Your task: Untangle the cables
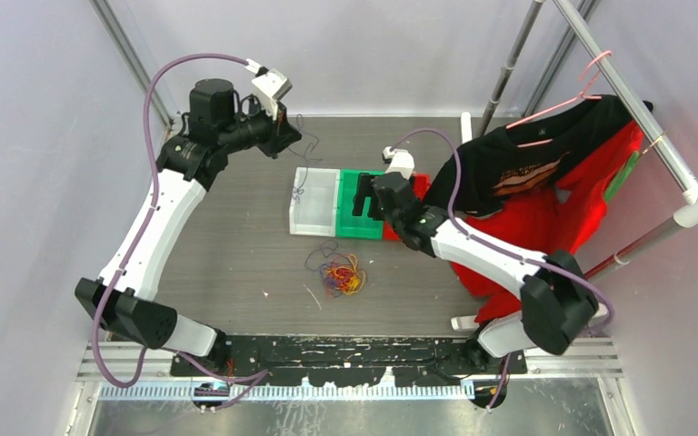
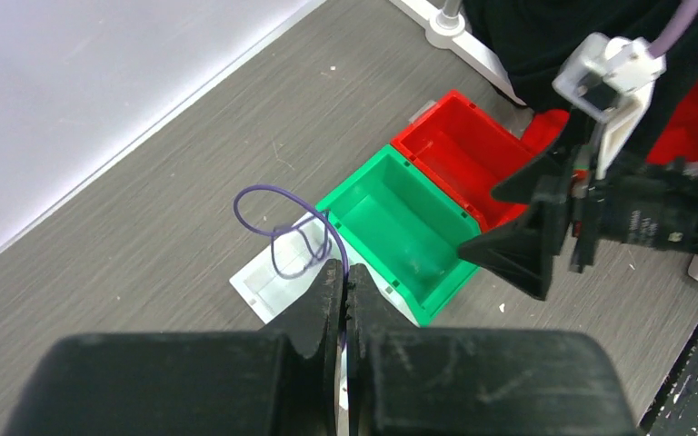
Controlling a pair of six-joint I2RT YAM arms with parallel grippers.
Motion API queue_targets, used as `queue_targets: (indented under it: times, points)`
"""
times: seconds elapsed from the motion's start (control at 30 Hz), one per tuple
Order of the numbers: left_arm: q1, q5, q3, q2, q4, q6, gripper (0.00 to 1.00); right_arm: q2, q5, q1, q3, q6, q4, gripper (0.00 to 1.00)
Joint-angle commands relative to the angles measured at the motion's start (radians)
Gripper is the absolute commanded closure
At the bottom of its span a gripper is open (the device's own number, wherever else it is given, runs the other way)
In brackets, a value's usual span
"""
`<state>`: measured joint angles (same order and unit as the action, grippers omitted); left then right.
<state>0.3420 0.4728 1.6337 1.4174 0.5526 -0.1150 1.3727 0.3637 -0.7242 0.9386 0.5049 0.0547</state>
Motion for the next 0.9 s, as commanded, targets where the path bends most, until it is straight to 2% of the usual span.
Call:
queue_targets:
  times: [0.0, 0.17, 0.33, 0.5, 0.67, 0.87]
  points:
    - [-0.003, 0.038, 0.085, 0.02, 0.023, -0.015, 1.0, 0.087, 0.063, 0.005, 0.097, 0.021, 0.022, 0.14]
    - [-0.002, 0.065, 0.074, 0.04, -0.018, 0.003, 1.0, 0.161, 0.049, 0.009, 0.119, 0.031, 0.006, 0.16]
    - [-0.002, 0.065, 0.061, 0.069, -0.048, 0.02, 1.0, 0.208, 0.042, 0.014, 0.125, 0.029, -0.018, 0.22]
    - [-0.003, 0.051, 0.01, 0.085, -0.087, 0.02, 1.0, 0.174, 0.074, 0.029, 0.111, 0.019, 0.006, 0.27]
    - [-0.002, 0.05, -0.059, 0.108, -0.124, 0.014, 1.0, 0.122, 0.119, 0.073, 0.076, 0.026, 0.035, 0.28]
    - [0.005, 0.014, -0.13, 0.151, -0.129, -0.05, 1.0, 0.179, 0.09, 0.092, 0.092, 0.024, 0.042, 0.28]
